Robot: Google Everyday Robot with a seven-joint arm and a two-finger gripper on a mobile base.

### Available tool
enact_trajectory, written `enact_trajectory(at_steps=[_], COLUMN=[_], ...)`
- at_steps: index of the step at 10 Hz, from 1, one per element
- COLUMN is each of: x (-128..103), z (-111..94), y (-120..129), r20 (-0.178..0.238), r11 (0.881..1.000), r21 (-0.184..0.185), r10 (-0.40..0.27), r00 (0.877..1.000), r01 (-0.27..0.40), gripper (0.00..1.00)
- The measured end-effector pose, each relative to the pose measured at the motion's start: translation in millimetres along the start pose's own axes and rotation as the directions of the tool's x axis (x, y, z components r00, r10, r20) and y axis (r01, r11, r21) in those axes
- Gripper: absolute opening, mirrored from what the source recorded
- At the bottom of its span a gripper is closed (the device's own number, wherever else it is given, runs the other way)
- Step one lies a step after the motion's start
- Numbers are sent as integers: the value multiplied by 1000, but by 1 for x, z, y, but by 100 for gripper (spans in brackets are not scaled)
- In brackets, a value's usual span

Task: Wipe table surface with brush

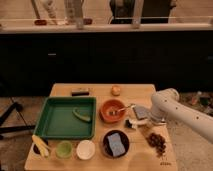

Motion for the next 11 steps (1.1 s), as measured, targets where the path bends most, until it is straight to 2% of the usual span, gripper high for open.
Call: enact_trajectory(at_steps=[1,3,5,6,8,9,11], x=[0,1,-3,-8,-13,-15,-14], z=[-1,0,-7,-20,-37,-47,-58], y=[1,3,8,12,16,17,17], r20=[-2,-6,8,23,39,46,30], r11=[1000,1000,998,992,976,962,940], r21=[-2,-6,-5,5,23,37,61], r10=[0,-2,-55,-127,-219,-272,-337], r00=[1000,1000,998,992,975,961,941], r01=[0,2,55,127,218,271,334], gripper=[1,0,0,0,0,0,0])
